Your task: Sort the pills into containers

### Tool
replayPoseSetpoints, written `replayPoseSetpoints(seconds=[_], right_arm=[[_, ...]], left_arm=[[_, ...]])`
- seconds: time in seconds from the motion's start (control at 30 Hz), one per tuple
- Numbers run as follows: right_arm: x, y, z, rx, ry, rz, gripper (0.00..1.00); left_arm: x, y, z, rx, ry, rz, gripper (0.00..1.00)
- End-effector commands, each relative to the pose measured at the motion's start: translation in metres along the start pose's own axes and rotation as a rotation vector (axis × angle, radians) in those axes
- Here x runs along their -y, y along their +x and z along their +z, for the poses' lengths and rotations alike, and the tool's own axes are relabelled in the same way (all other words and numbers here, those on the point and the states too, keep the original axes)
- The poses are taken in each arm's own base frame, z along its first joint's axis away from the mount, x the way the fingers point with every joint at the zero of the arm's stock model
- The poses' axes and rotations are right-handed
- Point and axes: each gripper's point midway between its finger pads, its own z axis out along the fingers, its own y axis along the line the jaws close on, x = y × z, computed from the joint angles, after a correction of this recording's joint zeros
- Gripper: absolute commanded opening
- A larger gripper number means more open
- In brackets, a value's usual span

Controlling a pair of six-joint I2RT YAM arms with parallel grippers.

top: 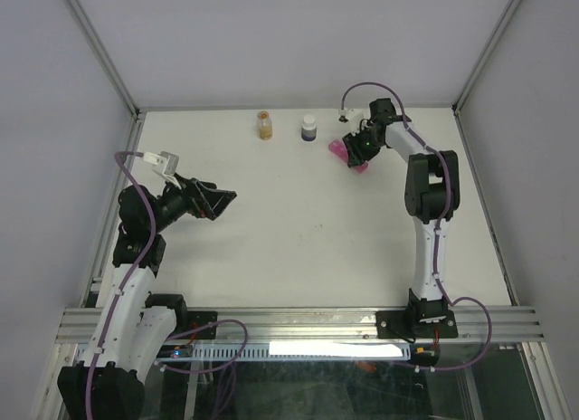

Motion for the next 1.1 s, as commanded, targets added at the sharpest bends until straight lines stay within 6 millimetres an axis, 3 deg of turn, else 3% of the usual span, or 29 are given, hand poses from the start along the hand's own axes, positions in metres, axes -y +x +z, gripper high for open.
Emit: replayPoseSetpoints(seconds=[0.0,0.13,0.3,0.47,0.67,0.8,0.87,0.97,1.07], right_arm=[[-0.045,0.005,-0.044,0.04,-0.099,-0.119,0.33],[-0.103,0.044,-0.068,0.018,-0.206,-0.261,0.32],[-0.181,0.1,-0.1,0.028,-0.335,-0.521,0.32],[-0.232,0.148,-0.111,0.038,-0.383,-0.727,0.32],[-0.26,0.177,-0.111,0.06,-0.431,-0.849,0.33],[-0.27,0.188,-0.112,0.083,-0.461,-0.911,0.36],[-0.275,0.187,-0.115,0.098,-0.474,-0.914,0.48],[-0.277,0.182,-0.121,0.117,-0.472,-0.908,0.77],[-0.281,0.172,-0.129,0.151,-0.477,-0.903,0.87]], left_arm=[[0.025,-0.008,-0.002,0.041,0.143,0.012,0.98],[0.05,-0.004,-0.002,0.054,0.23,0.0,0.96],[0.108,0.012,0.001,0.079,0.367,0.012,0.94],[0.16,0.047,-0.003,0.101,0.494,0.048,0.91],[0.195,0.113,-0.006,0.092,0.575,0.241,0.9],[0.197,0.146,-0.004,0.088,0.608,0.391,0.92],[0.195,0.156,-0.003,0.078,0.62,0.439,0.93],[0.189,0.172,0.003,0.055,0.626,0.527,0.96],[0.18,0.193,0.013,0.006,0.617,0.61,0.97]])
